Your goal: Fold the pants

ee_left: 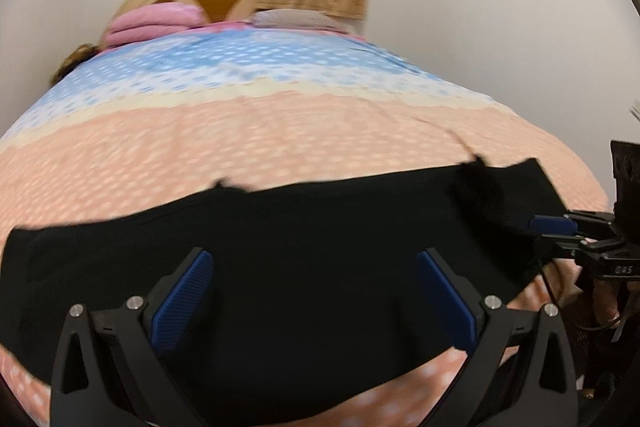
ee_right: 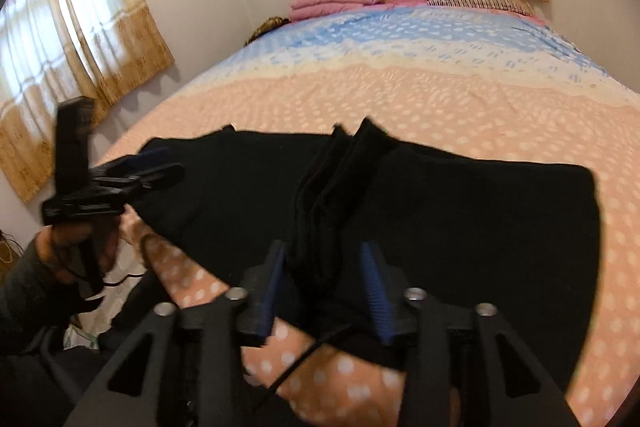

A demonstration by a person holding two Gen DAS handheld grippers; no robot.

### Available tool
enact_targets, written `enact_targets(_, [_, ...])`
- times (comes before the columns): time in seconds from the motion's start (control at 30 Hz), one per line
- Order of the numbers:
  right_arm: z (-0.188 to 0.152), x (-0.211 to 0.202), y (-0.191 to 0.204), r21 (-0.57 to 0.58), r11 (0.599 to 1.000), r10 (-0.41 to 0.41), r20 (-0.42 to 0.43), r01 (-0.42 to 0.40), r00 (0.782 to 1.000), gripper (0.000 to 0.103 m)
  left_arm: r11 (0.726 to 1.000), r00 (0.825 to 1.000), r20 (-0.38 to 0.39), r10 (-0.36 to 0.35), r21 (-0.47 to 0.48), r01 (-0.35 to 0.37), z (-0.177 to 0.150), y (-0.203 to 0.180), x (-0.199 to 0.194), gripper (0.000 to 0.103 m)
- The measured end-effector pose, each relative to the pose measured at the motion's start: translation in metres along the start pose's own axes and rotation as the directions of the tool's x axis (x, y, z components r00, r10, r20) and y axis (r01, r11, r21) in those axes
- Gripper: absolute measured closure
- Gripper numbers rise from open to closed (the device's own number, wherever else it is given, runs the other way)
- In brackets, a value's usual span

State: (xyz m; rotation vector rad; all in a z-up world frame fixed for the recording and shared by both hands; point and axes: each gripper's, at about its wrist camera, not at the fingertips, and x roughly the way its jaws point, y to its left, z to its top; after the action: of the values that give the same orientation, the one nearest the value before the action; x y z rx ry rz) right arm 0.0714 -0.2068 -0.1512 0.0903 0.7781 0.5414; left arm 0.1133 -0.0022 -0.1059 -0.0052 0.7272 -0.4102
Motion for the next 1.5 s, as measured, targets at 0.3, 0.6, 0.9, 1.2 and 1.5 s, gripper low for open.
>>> enact_targets(0.3, [-0.024,-0.051,-0.055,0.18,0.982,-0.07,0.069,0.057,0.995,0.057,0.982,0.982,-0.088,-0.164,0.08,0.171,0.028,-0.08,0.039,0.0])
enact_targets(0.6, [-0.04,-0.061,-0.077,0.229,0.972,-0.09,0.123,0.06,0.988,0.056,0.982,0.969,-0.18,-0.168,0.051,0.18,0.029,-0.109,0.077,0.014])
enact_targets(0.9, [-0.045,-0.069,-0.06,0.164,0.985,-0.089,0.181,0.059,0.979,0.056,0.966,0.958,-0.161,-0.236,0.07,0.25,0.035,-0.111,0.064,0.089])
enact_targets(1.2, [-0.048,-0.074,-0.051,0.135,0.988,-0.098,0.213,0.07,0.972,0.053,0.978,0.976,-0.073,-0.205,0.018,0.207,0.05,-0.074,0.029,0.089])
enact_targets(1.5, [-0.052,-0.058,-0.042,0.076,0.995,-0.081,0.165,0.069,0.983,0.053,0.992,0.976,-0.181,-0.124,-0.047,0.117,0.03,-0.05,0.055,0.089])
